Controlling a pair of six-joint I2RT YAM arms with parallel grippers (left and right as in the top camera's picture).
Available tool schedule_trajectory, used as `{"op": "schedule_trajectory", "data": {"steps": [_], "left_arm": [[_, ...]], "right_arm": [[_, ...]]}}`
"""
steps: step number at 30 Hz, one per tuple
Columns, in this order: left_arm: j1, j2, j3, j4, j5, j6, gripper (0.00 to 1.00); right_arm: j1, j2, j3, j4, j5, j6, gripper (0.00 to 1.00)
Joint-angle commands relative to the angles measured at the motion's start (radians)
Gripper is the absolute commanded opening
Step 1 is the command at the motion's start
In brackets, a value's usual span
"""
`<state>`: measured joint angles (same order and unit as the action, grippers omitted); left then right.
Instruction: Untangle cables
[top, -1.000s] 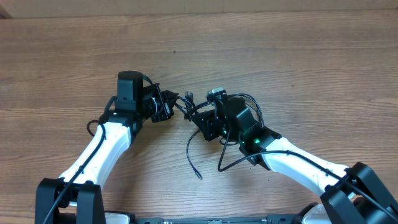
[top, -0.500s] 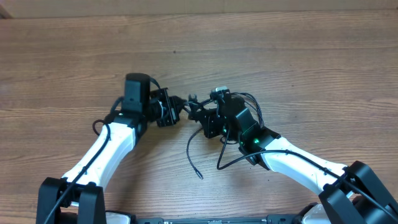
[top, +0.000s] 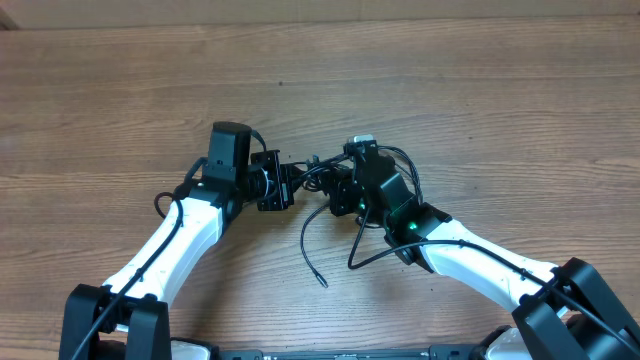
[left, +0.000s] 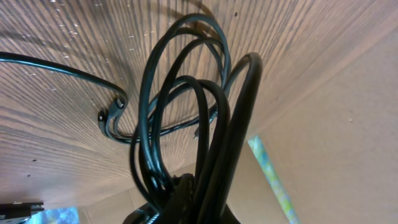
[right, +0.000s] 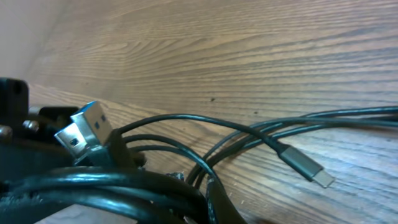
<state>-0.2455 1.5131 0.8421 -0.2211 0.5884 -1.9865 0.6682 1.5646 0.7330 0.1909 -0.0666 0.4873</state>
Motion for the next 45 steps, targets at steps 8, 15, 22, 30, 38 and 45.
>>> {"op": "schedule_trajectory", "data": {"steps": [8,15,22,30,38,45], "left_arm": [[-0.017,0.003,0.0,0.056,0.026,-0.061,0.04],[-0.017,0.003,0.0,0.082,-0.035,-0.098,0.05],[-0.014,0.003,0.0,0.119,-0.142,-0.098,0.05],[0.006,0.003,0.0,0.122,-0.277,-0.098,0.05],[0.018,0.003,0.0,0.048,-0.46,-0.095,0.04],[0.018,0.003,0.0,-0.061,-0.352,0.077,0.04]], "right_arm": [[0.006,0.003,0.007,0.025,-0.2,0.013,0.09],[0.024,0.003,0.007,0.025,-0.253,0.005,0.09],[0.07,0.003,0.007,0.024,-0.25,-0.048,0.08],[0.089,0.003,0.007,0.022,-0.25,-0.051,0.04],[0.089,0.003,0.007,0.004,-0.248,-0.097,0.04],[0.089,0.003,0.007,-0.116,0.104,0.047,0.04]]}}
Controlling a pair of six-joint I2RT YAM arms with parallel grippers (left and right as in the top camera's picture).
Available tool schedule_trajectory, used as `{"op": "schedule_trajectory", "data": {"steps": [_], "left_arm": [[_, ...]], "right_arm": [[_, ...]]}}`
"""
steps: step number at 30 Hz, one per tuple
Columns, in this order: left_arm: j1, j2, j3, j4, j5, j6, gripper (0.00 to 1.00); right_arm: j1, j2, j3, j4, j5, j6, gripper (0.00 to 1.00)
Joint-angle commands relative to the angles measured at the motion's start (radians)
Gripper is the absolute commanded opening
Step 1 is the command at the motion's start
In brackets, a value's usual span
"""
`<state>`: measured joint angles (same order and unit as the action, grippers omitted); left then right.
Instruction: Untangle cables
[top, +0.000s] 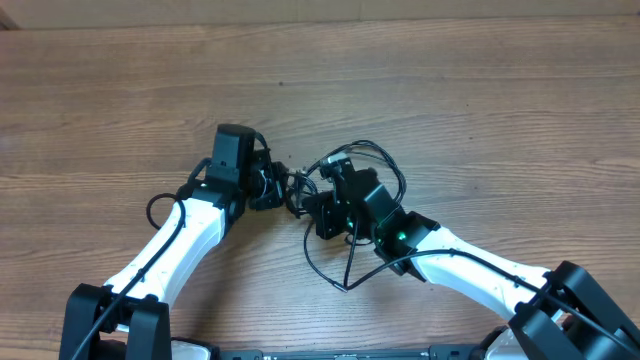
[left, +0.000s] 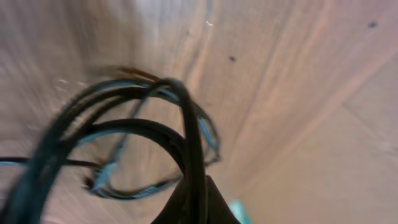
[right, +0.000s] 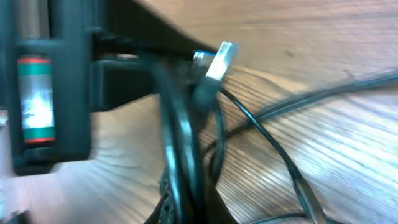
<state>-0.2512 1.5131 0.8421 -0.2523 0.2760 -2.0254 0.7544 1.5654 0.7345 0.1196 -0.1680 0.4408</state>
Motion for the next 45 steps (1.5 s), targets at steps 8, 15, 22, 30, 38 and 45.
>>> {"op": "schedule_trajectory", "data": {"steps": [8,15,22,30,38,45], "left_arm": [[0.021,0.003,0.0,-0.195,0.171,0.421,0.04],[0.004,0.003,0.0,-0.313,0.251,0.471,0.04],[-0.024,0.003,0.0,-0.304,0.283,0.47,0.04],[-0.024,0.003,0.0,-0.16,0.3,0.406,0.04],[-0.023,0.003,0.0,-0.008,0.293,0.295,0.04],[0.005,0.003,0.0,0.083,0.293,0.216,0.04]], "right_arm": [[-0.015,0.002,0.005,-0.076,0.397,0.188,0.05],[-0.023,0.002,0.005,0.012,0.396,0.187,0.04],[-0.023,0.002,0.005,0.035,0.37,0.18,0.04],[-0.021,0.002,0.005,0.036,0.132,0.094,0.04],[-0.022,0.002,0.005,0.023,-0.028,-0.024,0.04],[-0.021,0.002,0.005,0.013,-0.023,-0.024,0.04]]}}
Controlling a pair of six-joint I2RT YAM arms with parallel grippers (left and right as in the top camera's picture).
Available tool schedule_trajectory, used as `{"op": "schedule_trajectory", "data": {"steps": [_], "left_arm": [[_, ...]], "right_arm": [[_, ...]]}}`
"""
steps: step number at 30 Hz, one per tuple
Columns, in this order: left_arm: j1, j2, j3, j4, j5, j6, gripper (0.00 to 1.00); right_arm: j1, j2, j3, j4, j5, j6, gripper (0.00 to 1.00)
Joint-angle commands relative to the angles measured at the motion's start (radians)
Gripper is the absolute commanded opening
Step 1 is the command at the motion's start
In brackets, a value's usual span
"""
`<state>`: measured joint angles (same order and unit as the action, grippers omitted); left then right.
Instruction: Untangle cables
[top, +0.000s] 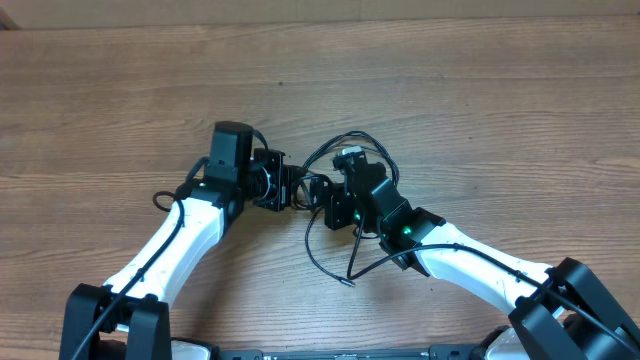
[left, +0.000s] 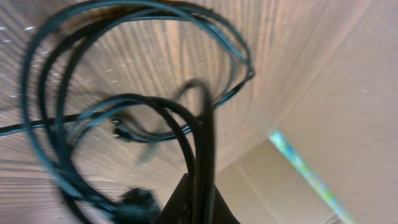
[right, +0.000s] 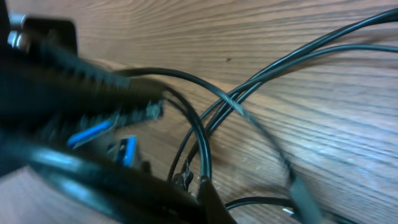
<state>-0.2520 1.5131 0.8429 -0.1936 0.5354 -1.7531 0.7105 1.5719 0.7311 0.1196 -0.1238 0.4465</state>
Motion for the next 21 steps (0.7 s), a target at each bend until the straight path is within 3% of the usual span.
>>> {"op": "schedule_trajectory", "data": {"steps": [1,7,21], "left_arm": [[0.013,0.003,0.0,0.038,0.034,-0.067,0.04],[0.037,0.003,0.0,0.071,-0.016,-0.088,0.04],[0.04,0.003,0.0,0.036,-0.344,-0.083,0.04]], "right_arm": [[0.023,-0.004,0.009,0.014,-0.078,-0.036,0.04],[0.023,-0.004,0.009,0.018,-0.107,-0.063,0.04],[0.022,-0.004,0.009,0.04,-0.166,-0.105,0.04]]}}
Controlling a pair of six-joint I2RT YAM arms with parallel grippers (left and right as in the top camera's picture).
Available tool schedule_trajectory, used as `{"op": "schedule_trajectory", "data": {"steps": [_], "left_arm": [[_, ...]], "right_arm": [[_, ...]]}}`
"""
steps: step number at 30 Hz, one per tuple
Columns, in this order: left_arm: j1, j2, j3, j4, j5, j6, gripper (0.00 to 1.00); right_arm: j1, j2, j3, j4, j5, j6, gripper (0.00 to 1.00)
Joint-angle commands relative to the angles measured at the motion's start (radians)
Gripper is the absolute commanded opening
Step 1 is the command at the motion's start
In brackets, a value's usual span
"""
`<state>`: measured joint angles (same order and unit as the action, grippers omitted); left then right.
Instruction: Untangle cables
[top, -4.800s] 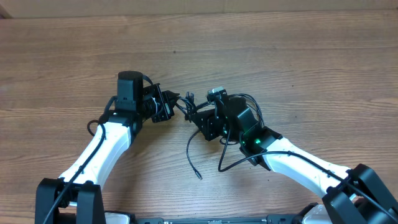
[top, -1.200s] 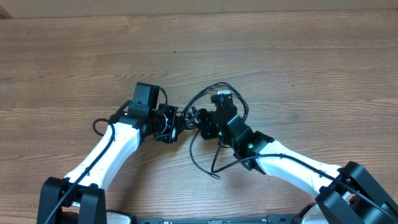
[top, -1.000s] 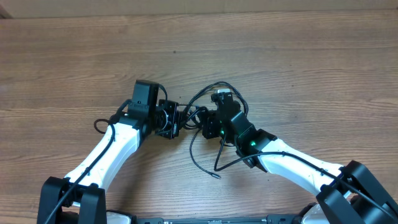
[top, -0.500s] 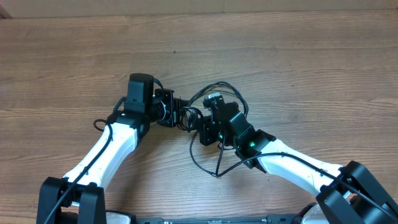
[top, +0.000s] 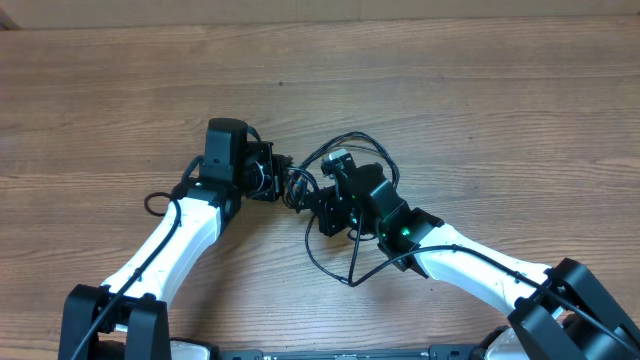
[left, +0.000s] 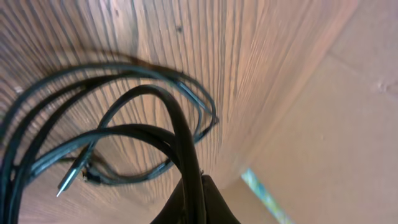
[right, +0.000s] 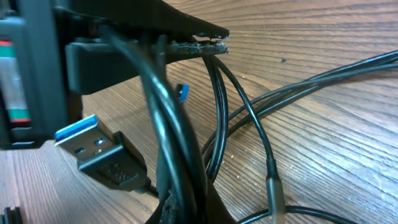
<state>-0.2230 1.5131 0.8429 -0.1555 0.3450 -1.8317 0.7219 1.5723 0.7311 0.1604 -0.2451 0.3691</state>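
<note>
A tangle of thin black cables (top: 340, 205) lies mid-table between my two arms. My left gripper (top: 283, 185) is shut on a black cable strand (left: 180, 134) that arches up from its jaws; further loops (left: 93, 112) curl behind it. My right gripper (top: 322, 205) is shut on a thick bundle of black cable (right: 171, 140). A blue-tongued USB plug (right: 99, 152) hangs left of that bundle, and a grey metal-sleeved connector (right: 273, 190) lies on the wood to its right. The two grippers are close together, almost touching.
The wooden table (top: 480, 110) runs all around the tangle. A loose cable loop (top: 345, 270) trails toward the front under my right arm. The left arm's black body (right: 37, 68) fills the upper left of the right wrist view.
Both grippers have shifted slightly left and drawn closer together. The trailing loop in front now forms a closed curve. Both stay shut on cable.
Both grippers held the tangle mid-table, a loose end trailing toward the front. Then they were pressed closer, the right one further left. They then stood a little apart, and now are close again, the cables still knotted between them.
</note>
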Motion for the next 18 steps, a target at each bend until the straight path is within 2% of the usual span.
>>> {"op": "schedule_trajectory", "data": {"steps": [1,6,9,12,15,16,18], "left_arm": [[0.011,0.003,0.0,-0.013,-0.174,0.004,0.04],[0.011,0.003,0.0,-0.096,-0.262,0.042,0.04],[0.011,0.003,0.0,-0.156,-0.317,0.064,0.04],[0.011,0.003,0.0,-0.238,-0.388,0.104,0.04],[0.011,0.003,0.0,-0.308,-0.435,0.104,0.05],[0.011,0.003,0.0,-0.338,-0.459,0.104,0.04],[0.011,0.003,0.0,-0.367,-0.477,0.104,0.05]], "right_arm": [[0.011,-0.005,0.009,-0.002,-0.045,-0.027,0.04],[0.011,-0.005,0.009,-0.005,-0.033,-0.027,0.04],[0.011,-0.005,0.009,-0.008,-0.025,-0.026,0.09],[0.011,-0.005,0.009,-0.009,-0.025,-0.026,0.28],[0.011,-0.005,0.009,-0.009,-0.014,-0.026,0.57],[0.011,-0.005,0.009,-0.009,-0.01,-0.026,0.63],[0.011,-0.005,0.009,-0.009,-0.01,-0.026,0.67]]}}
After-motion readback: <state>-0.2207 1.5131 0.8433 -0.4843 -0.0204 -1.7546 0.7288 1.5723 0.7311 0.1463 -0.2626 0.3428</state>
